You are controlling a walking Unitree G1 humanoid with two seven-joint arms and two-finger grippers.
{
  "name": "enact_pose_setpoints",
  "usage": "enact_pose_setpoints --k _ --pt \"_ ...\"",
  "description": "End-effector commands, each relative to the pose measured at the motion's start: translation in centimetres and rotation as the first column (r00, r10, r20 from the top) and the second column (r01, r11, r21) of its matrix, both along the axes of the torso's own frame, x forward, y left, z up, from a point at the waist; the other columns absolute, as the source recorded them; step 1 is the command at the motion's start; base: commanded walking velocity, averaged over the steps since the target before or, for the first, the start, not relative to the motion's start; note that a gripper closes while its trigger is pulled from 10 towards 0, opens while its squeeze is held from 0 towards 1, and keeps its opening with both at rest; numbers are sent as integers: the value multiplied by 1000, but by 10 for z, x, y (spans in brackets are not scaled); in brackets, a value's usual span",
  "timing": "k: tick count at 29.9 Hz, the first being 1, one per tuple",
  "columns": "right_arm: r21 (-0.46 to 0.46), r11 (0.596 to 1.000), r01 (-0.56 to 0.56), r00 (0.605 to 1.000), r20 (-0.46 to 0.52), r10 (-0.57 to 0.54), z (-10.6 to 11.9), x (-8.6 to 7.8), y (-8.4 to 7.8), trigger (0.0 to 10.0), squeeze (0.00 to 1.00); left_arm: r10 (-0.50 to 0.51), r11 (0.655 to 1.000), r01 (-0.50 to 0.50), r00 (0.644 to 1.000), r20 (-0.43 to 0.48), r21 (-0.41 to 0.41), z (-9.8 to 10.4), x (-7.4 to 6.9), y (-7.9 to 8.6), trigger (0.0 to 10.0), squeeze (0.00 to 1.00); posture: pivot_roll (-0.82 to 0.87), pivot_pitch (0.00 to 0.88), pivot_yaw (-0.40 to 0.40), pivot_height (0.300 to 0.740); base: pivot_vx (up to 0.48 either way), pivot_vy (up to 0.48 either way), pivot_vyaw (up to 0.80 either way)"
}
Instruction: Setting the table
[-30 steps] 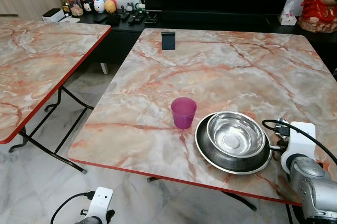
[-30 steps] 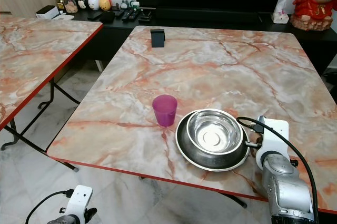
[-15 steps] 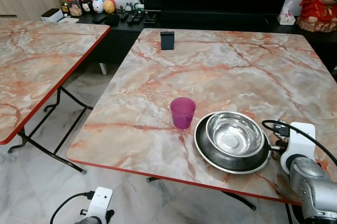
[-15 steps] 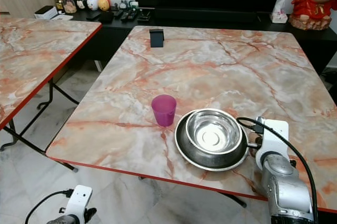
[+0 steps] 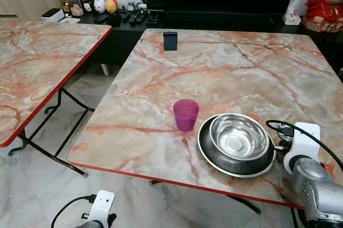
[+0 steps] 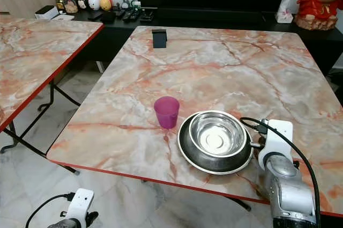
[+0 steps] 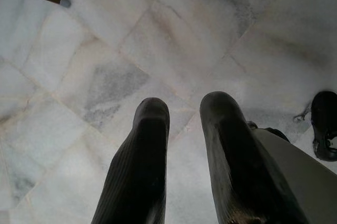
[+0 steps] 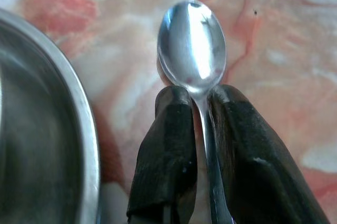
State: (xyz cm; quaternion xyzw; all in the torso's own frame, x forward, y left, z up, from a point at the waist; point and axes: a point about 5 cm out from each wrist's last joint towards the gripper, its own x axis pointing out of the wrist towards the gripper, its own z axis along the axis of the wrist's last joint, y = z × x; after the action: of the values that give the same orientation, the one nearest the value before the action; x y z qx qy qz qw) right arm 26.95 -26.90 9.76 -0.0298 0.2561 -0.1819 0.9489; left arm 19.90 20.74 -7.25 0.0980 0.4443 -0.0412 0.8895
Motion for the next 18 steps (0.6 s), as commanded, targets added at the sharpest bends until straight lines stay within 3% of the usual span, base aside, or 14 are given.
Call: enact_pose_setpoints --k 1,9,15,18 --pt "-1 1000 12 999 48 -12 11 3 -1 10000 0 2 1000 -2 1000 -25 7 -2 -4 4 10000 0 -25 0 39 727 0 0 0" --pt "-63 996 64 994 88 -59 21 4 -9 10000 0 1 1000 -1 1000 -25 6 -2 -4 4 10000 0 -24 0 40 727 0 0 0" --pt "-137 986 99 962 265 -60 42 10 -11 10000 0 0 1000 0 1000 -25 6 -2 -4 4 10000 0 -26 0 41 727 0 0 0" --pt "-173 981 87 906 424 -5 55 13 0 10000 0 0 1000 0 1000 -24 9 -2 -4 4 10000 0 -22 0 40 727 0 0 0"
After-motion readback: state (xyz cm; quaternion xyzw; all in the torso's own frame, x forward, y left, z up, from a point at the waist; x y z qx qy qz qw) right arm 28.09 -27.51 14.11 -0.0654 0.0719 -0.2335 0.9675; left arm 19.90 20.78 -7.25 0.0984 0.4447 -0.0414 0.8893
